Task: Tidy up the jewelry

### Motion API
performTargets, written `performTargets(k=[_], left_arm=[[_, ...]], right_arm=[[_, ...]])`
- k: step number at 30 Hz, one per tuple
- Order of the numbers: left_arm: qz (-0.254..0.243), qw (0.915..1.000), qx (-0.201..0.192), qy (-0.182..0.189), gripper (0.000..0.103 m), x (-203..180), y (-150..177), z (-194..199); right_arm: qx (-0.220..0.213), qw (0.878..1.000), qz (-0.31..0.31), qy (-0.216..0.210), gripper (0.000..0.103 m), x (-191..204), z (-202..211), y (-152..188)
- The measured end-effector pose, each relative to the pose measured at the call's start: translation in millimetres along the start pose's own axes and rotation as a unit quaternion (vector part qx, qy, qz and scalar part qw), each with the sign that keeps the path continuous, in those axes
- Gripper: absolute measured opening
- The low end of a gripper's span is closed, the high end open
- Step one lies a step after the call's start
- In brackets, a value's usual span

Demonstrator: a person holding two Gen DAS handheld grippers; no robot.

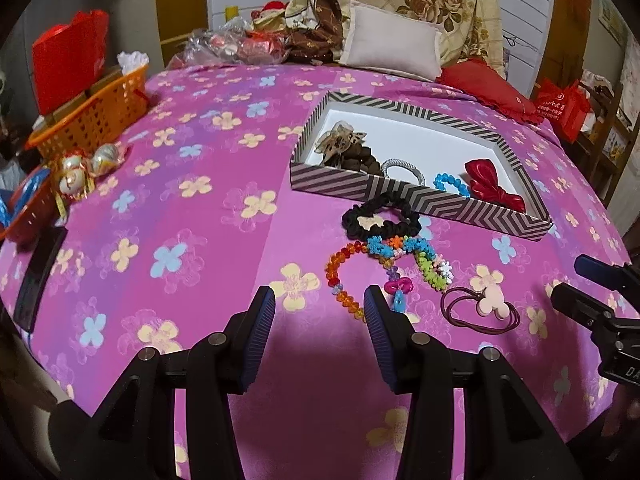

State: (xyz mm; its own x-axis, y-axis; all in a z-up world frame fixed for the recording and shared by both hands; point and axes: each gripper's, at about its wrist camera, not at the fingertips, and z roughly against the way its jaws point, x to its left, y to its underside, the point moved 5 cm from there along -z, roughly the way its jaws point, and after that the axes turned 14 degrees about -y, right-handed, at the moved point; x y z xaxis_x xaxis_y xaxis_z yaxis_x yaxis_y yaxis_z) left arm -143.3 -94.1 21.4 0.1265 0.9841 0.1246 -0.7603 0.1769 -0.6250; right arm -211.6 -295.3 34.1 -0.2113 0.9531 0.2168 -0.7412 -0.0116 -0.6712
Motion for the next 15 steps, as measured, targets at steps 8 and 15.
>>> performTargets(k=[8,15], left_arm=[[-0.001,1.0000,0.007,-0.001,0.037,2.4,3.4,-8.7],[-0.001,0.9999,0.015,0.003,0.037,3.2,5.2,-17.4]], right_arm=[[0.014,1.000,-0.001,-0.003,0.075,-3.5,-10.5,9.1],[0.018,1.000,-0.001,-0.011,0.075,-3.6,-17.1,11.4]])
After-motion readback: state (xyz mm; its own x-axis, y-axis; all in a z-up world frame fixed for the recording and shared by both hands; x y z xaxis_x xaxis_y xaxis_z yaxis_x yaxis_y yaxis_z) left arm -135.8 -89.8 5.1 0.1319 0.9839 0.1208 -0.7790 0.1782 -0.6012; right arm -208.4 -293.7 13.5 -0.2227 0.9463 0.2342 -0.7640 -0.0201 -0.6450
